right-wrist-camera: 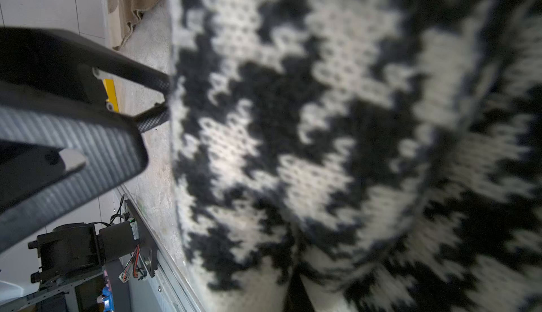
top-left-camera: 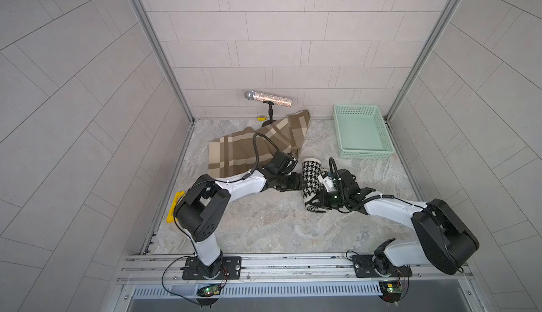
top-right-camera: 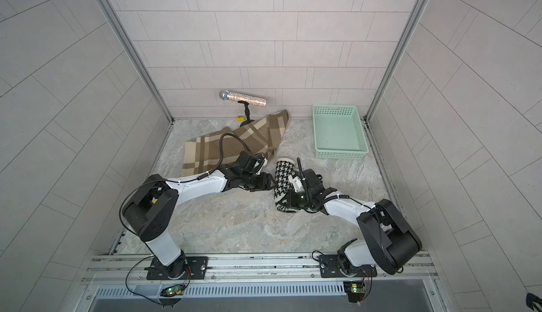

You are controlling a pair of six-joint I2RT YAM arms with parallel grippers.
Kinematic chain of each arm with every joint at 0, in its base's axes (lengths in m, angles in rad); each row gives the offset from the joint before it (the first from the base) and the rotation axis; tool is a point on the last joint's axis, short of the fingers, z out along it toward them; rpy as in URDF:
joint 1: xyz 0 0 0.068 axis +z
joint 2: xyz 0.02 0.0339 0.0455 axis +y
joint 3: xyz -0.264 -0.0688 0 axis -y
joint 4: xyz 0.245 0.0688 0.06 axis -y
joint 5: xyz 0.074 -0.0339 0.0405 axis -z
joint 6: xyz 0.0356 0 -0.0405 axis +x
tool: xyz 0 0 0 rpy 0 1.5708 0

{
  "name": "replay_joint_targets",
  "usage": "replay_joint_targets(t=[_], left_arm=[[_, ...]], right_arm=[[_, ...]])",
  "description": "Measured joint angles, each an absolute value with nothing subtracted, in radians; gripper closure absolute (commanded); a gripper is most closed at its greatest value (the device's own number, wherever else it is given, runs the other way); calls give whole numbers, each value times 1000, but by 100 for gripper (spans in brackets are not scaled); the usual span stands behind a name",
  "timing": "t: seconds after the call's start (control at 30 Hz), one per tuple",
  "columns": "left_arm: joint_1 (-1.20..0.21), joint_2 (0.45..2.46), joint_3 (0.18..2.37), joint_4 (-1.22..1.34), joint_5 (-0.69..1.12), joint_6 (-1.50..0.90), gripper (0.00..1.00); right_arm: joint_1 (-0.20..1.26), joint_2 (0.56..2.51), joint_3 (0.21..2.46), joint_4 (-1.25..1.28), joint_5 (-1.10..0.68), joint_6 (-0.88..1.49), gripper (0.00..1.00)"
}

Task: Roll up the scarf and place it into the basket
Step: Roll the scarf at the center of the board.

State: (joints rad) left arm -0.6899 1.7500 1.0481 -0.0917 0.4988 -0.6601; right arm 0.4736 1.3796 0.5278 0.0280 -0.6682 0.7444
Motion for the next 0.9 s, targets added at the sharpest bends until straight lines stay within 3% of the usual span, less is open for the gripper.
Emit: replay_joint_targets(t=[0.27, 0.43, 0.7, 0.9], left_arm=[[-729, 1845, 1150, -64, 508, -644, 59], [-766, 1905, 1230, -113, 466, -604, 93], [-808, 1919, 1279, -184, 382, -571, 99], [-816, 1911, 1304, -279, 313, -544, 100]], right_arm=[[444, 1378, 501, 65, -715, 760, 77], [419, 1348, 480, 54, -736, 770, 63], [318, 1209, 465, -109, -752, 753, 35], [232, 1053, 442, -233, -693, 744, 29]])
